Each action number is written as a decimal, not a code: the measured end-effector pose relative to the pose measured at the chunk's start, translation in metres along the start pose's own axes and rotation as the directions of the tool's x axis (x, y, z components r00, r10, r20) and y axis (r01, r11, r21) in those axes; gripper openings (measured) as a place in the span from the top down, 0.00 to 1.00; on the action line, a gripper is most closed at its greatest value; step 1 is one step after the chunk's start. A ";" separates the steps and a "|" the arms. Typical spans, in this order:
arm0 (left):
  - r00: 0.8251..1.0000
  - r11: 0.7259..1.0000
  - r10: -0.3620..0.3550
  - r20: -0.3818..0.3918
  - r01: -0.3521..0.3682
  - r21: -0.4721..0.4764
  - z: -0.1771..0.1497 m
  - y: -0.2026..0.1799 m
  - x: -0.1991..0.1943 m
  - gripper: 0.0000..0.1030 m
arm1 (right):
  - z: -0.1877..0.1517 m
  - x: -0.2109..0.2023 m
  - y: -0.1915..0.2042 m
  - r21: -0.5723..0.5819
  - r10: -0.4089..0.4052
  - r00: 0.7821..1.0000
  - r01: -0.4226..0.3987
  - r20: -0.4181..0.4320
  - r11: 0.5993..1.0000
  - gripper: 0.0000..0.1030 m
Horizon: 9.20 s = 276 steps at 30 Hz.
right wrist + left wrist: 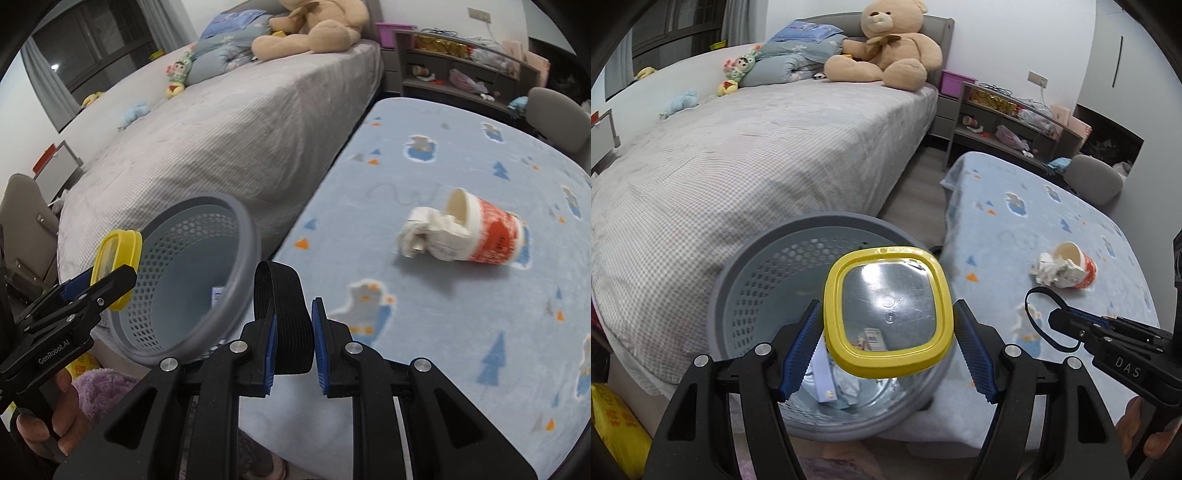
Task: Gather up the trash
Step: 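Carry the yellow lid over the wastebasket with the left tool while the right tool holds the strap, then open both tools to drop the lid and strap into the wastebasket, then withdraw both tools from the wastebasket back toward the table, then grasp the red-white paper cup by its body with the right tool, then grasp the crumpled paper with the left tool while the right tool lifts the cup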
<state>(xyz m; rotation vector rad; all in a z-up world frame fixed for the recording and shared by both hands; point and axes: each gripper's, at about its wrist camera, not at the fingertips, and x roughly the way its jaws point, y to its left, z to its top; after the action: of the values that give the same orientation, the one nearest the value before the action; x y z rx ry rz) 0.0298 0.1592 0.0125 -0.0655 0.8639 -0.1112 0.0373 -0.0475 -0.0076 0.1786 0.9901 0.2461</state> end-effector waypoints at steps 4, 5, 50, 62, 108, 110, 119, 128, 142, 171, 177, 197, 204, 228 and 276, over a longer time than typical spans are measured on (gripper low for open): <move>1.000 0.999 0.031 0.004 -0.031 -0.015 0.005 0.020 0.004 0.33 | 0.008 0.014 0.020 -0.027 0.032 0.999 -0.032 -0.013 0.999 0.82; 0.999 0.999 0.036 0.002 -0.036 -0.017 0.006 0.024 0.005 0.33 | 0.010 0.018 0.025 -0.035 0.038 0.999 -0.039 -0.015 0.999 0.82; 0.992 0.988 0.119 -0.052 -0.124 -0.093 0.013 0.084 0.046 0.27 | 0.047 0.085 0.097 -0.151 0.097 0.995 -0.101 -0.033 0.983 0.67; 0.989 0.985 0.142 -0.044 -0.146 -0.098 0.012 0.083 0.041 0.26 | 0.047 0.083 0.091 -0.134 0.095 0.995 -0.097 -0.020 0.986 0.54; 0.992 0.992 0.127 -0.015 -0.127 0.024 0.010 0.023 0.033 0.26 | -0.010 -0.010 -0.063 0.138 -0.108 0.993 0.101 0.041 0.985 0.43; 0.993 0.993 0.119 -0.013 -0.118 0.030 0.011 0.013 0.033 0.26 | -0.015 -0.018 -0.078 0.167 -0.125 0.991 0.116 0.044 0.979 0.42; 0.999 0.996 0.049 -0.003 -0.049 0.081 0.016 -0.045 0.033 0.26 | -0.028 -0.043 -0.130 0.264 -0.177 0.983 0.156 0.057 0.952 0.42; 1.000 0.992 -0.021 -0.009 0.022 0.127 0.020 -0.102 0.037 0.26 | -0.030 -0.054 -0.171 0.281 -0.198 0.979 0.175 0.055 0.943 0.41; 0.999 0.988 -0.028 -0.044 0.034 0.148 0.021 -0.152 0.062 0.26 | -0.013 -0.047 -0.219 0.229 -0.149 0.989 0.140 0.021 0.963 0.41; 0.999 0.995 0.024 -0.048 -0.019 0.101 0.033 -0.164 0.090 0.26 | 0.038 -0.015 -0.201 -0.269 -0.017 0.999 0.006 -0.039 0.963 0.11; 0.998 0.995 0.031 -0.059 -0.025 0.094 0.033 -0.162 0.098 0.26 | 0.047 0.004 -0.192 -0.370 -0.030 0.997 0.000 -0.073 0.929 0.07; 0.997 0.996 0.026 -0.078 -0.019 0.091 0.030 -0.161 0.109 0.26 | 0.044 0.032 -0.182 -0.446 -0.095 0.988 0.030 -0.125 0.895 0.32; 0.997 0.994 -0.010 -0.079 0.019 0.112 0.027 -0.170 0.105 0.26 | 0.027 0.012 -0.194 -0.309 -0.104 0.987 0.062 -0.121 0.949 0.40; 0.994 0.978 -0.073 -0.076 0.086 0.189 0.011 -0.195 0.090 0.26 | -0.033 -0.015 -0.215 0.181 -0.141 0.990 0.139 -0.004 0.974 0.42; 0.949 0.955 -0.089 -0.304 0.168 0.245 0.005 -0.263 0.175 0.28 | -0.027 -0.056 -0.234 0.300 -0.159 0.969 0.097 0.189 0.949 0.38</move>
<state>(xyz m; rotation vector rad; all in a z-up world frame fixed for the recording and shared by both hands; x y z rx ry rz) 0.1277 -0.1230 -0.0895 0.1531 1.1312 -0.3686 0.0143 -0.2866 -0.0385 0.3980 0.8181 -0.0397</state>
